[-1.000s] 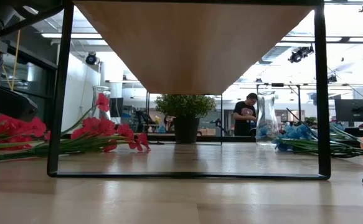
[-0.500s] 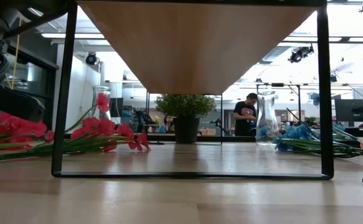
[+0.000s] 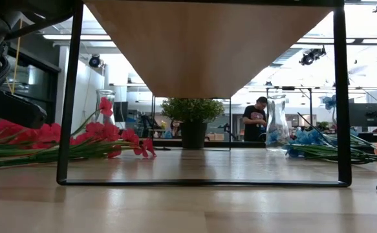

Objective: Pick and place flowers into a vace then onto a shelf
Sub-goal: Put the red flower into the left transparent vase

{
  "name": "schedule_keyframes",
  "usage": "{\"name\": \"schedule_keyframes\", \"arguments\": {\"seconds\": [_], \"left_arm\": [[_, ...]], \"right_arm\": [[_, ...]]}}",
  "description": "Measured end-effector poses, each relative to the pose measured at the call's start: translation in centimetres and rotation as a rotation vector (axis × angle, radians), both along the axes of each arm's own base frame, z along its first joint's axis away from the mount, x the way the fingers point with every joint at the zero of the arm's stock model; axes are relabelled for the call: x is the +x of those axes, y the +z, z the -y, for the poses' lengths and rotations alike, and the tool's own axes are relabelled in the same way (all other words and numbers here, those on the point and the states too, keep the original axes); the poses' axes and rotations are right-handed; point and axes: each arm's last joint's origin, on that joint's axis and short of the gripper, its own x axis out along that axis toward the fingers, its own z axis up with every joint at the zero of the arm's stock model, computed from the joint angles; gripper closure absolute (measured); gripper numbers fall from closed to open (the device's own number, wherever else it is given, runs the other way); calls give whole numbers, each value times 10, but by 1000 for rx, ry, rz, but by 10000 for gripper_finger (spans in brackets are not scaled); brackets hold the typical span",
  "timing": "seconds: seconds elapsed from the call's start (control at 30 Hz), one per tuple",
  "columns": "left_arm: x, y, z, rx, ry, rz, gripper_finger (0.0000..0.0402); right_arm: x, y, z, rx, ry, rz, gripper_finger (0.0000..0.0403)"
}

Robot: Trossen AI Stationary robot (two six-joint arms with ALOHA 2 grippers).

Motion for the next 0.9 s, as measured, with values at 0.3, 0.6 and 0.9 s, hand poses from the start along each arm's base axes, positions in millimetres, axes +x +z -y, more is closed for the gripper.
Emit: {"name": "schedule_keyframes", "arguments": {"seconds": [0.3,0.6,0.9], "left_arm": [[0,0,0,0,0,-5,376],[-2,18,0,121,-22,-114,376],[7,28,5,88,-27,-63,376]], "right_arm": [[0,0,0,-5,-4,1,167],[0,0,0,-5,-13,1,167],[0,0,0,-3,-12,1,167]]}}
